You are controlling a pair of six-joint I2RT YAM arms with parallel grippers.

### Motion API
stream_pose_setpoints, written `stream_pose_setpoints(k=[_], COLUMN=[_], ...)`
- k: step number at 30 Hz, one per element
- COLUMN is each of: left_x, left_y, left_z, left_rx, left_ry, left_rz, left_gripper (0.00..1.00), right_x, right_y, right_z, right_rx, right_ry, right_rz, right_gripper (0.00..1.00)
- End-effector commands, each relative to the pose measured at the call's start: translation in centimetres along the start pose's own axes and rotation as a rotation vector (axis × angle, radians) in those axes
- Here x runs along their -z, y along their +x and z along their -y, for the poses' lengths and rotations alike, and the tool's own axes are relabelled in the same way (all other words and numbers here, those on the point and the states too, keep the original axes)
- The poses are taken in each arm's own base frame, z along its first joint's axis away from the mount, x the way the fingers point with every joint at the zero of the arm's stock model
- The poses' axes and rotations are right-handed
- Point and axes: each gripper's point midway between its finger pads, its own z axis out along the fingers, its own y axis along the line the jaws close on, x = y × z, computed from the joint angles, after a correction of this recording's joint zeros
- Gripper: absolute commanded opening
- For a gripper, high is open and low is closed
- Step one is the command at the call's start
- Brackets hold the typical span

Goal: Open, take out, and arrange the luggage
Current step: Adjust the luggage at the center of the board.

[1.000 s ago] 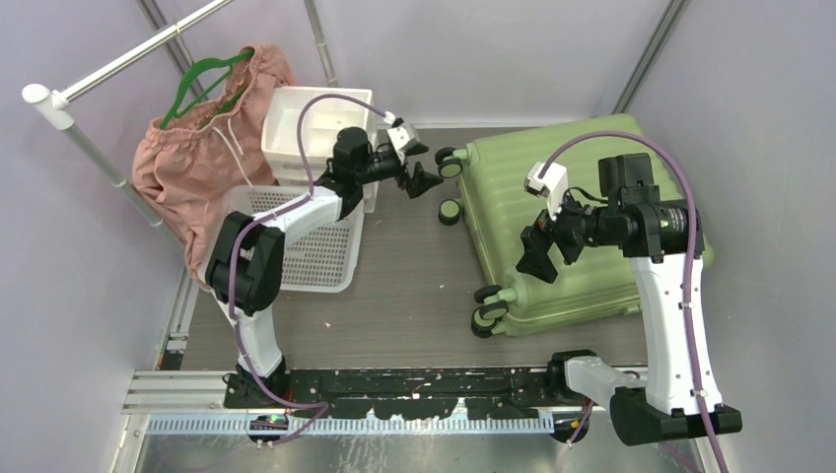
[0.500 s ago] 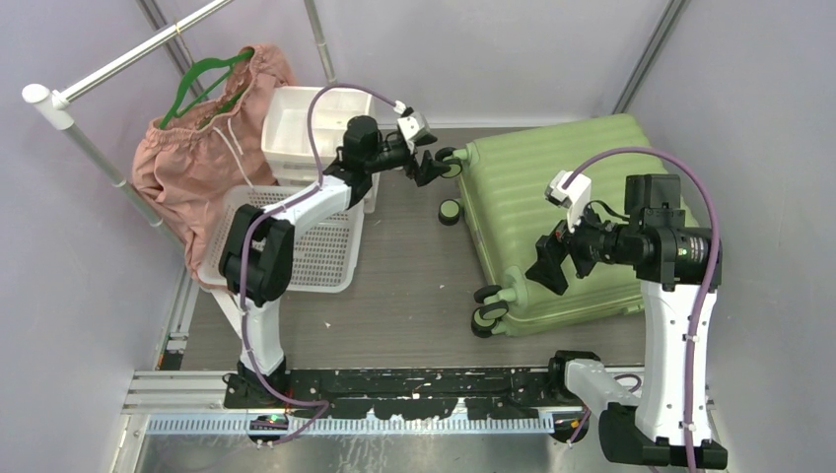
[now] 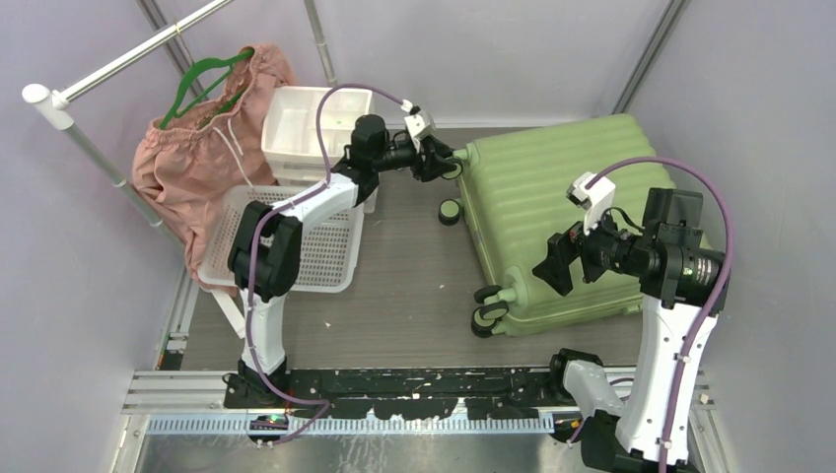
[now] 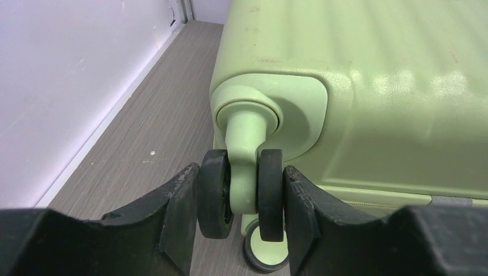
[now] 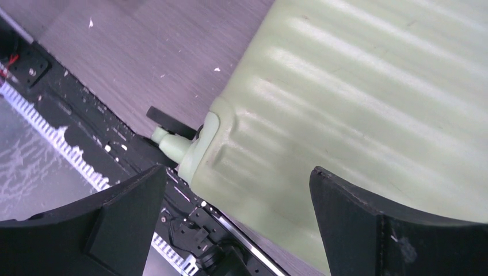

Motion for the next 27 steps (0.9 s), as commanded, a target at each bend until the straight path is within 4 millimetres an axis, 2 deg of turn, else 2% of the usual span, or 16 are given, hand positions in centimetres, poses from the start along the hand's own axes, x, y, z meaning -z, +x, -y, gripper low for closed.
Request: stream_pose_setpoints(k=[1,3,5,9,12,16,22,27], left_x=[0.0,0.4,0.9,2.2,3.8,6.0,9.2,11.1], left_y=[-2.1,-2.3,-2.6,-2.7,-2.3,-1.8,-0.9,-1.0], left_z=[0.8,0.8,0.9,1.1,0.9,1.8,3.3,4.9], left_rx=[-0.011,-0.009,-0.003,0.037,0.071,0.100,0.168,0.225], left_ry=[0.020,-0.001,-0.021,-0.082,-0.170,-0.246,-0.348,-0.373], left_rz=[0.032,0.025,0.022,-0.004,-0.037,-0.083,-0.129,-0.142], left_gripper=[0.18,0.05,0.00,0.00,0.00,0.00,0.00,0.00], right_x=[0.6,1.1,1.6,3.0,3.9,5.0,7.9,11.3], right_y=[-1.7,-2.0,-2.3,-2.3,-1.7,-0.9,0.2,1.4], right_z=[1.9,3.0,4.0,6.2,8.1,10.3,14.2,17.3], right_rx=[-0.059,-0.090,-0.119,-0.162,-0.213,-0.300,-0.415,-0.458], right_ry=[0.097,0.151,0.206,0.338,0.453,0.579,0.808,1.009], right_rz=[0.082,0.091,0.097,0.088,0.074,0.068,0.065,0.018], right_gripper=[1.00,1.00,1.00,1.00,1.00,1.00,0.89,0.71])
